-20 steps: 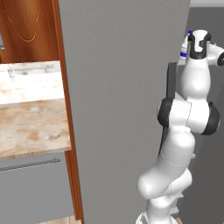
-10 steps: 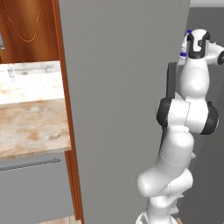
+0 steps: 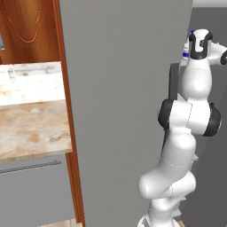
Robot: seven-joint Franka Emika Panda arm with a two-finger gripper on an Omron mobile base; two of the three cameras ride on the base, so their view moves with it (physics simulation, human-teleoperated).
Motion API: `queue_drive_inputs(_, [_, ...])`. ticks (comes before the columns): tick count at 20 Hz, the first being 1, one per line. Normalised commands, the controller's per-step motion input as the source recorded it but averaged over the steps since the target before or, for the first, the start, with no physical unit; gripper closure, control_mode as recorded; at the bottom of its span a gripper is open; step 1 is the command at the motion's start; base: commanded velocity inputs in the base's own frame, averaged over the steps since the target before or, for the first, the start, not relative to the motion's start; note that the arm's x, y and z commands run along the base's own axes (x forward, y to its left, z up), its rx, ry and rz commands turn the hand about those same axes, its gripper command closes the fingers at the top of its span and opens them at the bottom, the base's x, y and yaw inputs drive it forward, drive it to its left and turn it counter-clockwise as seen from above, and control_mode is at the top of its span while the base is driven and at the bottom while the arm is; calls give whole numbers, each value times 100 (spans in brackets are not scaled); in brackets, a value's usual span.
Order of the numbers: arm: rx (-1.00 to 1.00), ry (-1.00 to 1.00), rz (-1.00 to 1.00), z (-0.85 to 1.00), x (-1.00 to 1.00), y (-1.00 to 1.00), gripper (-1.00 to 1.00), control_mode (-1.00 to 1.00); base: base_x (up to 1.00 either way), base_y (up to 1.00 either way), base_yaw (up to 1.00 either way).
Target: Take the bottled waters from the counter and place them in the freezer to freeze. Close the freezer door after placing the bottles.
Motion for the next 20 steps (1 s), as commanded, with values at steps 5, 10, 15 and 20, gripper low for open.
queue_drive_inputs(5, [0, 0, 0, 1, 0, 0, -100, -100, 0, 0, 0])
queue_drive_inputs(10, [-3, 0, 0, 0, 0, 10, -100, -100, 0, 0, 0])
queue_drive_inputs(15, [-2, 0, 0, 3, 0, 2, -100, -100, 0, 0, 0])
queue_drive_inputs(20, [-2, 0, 0, 8, 0, 1, -100, -100, 0, 0, 0])
